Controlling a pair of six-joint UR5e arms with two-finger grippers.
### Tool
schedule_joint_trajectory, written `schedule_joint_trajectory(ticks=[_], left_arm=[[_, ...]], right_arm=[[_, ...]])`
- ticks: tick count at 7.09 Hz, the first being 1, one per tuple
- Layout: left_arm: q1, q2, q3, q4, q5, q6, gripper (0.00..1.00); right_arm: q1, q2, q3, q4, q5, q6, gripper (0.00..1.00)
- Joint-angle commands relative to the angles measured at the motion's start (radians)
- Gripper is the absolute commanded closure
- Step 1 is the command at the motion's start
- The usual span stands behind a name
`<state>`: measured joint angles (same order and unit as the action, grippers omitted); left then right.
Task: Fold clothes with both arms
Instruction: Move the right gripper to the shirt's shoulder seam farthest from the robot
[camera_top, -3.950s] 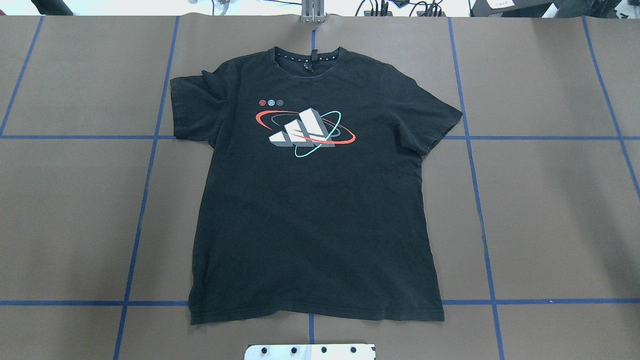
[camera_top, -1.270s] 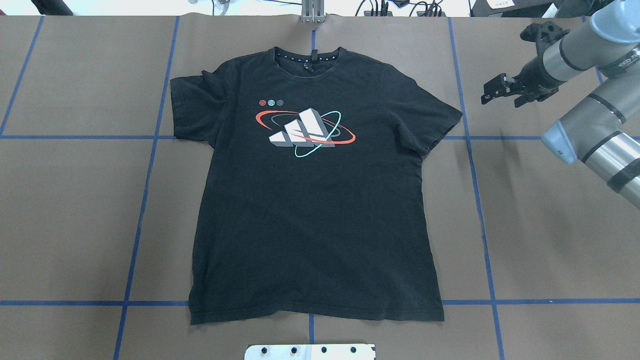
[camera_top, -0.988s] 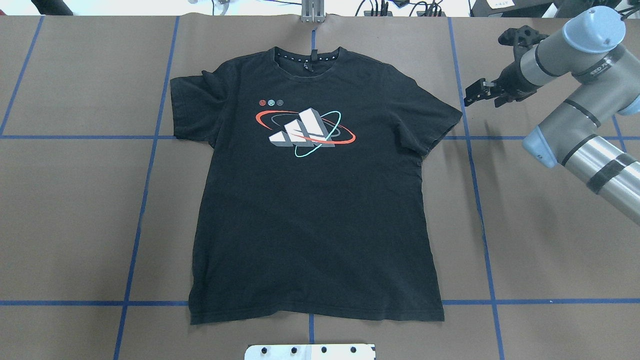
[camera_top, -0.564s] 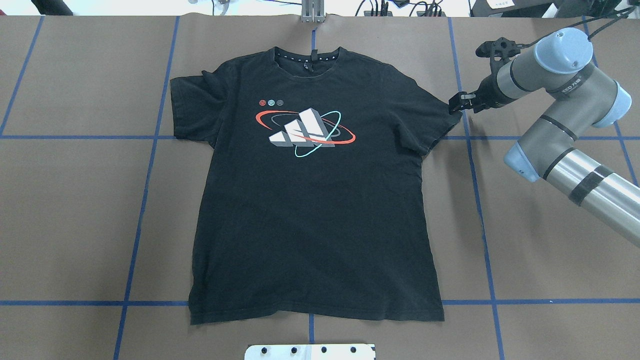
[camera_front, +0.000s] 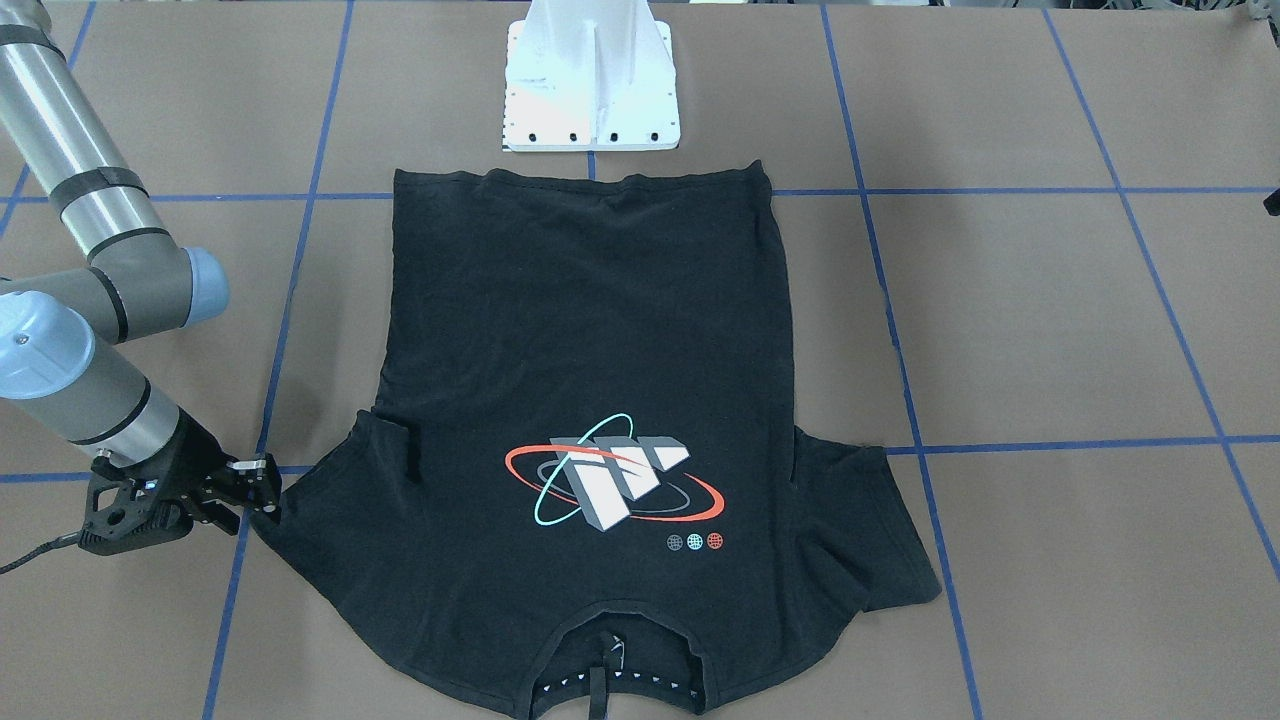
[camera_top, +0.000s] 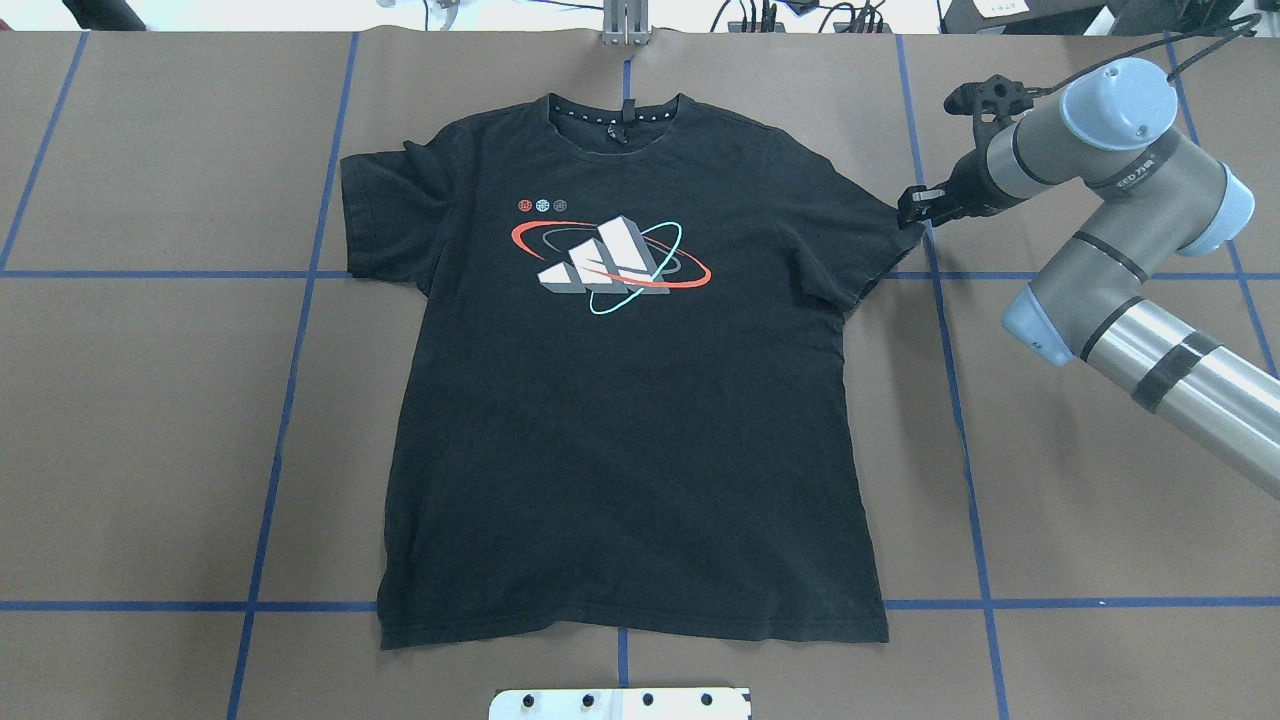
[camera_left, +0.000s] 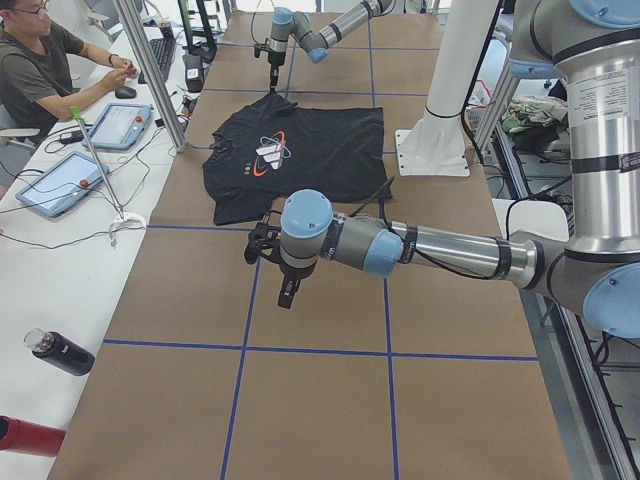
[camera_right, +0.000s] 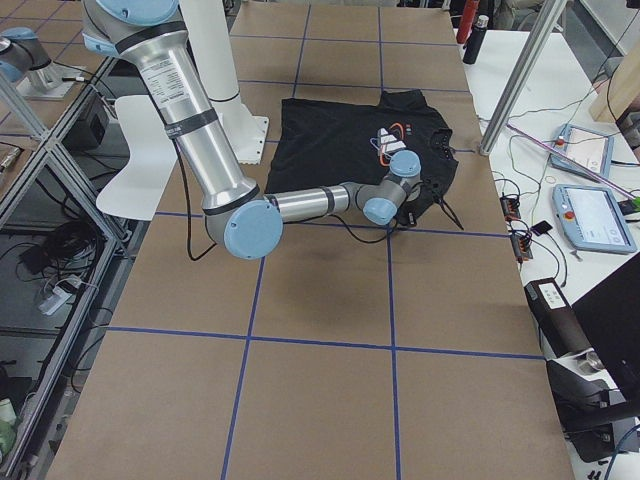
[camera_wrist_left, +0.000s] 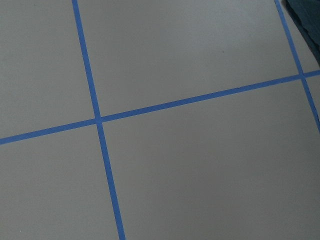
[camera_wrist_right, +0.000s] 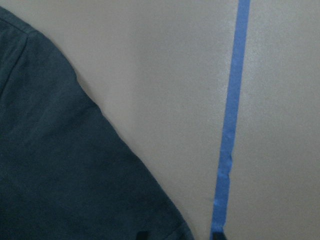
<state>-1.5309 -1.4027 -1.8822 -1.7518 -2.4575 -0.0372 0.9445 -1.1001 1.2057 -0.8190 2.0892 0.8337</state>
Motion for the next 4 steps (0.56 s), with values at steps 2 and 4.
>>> schedule_joint_trajectory(ticks=[2, 4], left_arm=[[0.0, 0.001, 0.0, 0.0, 0.0, 0.002, 0.0], [0.0, 0.001, 0.0, 0.0, 0.0, 0.002, 0.0]], right_arm=[[-0.001, -0.003, -0.003, 0.0, -0.001, -0.002, 0.47], [-0.004, -0.004, -0.005, -0.002, -0.003, -0.002, 0.61]])
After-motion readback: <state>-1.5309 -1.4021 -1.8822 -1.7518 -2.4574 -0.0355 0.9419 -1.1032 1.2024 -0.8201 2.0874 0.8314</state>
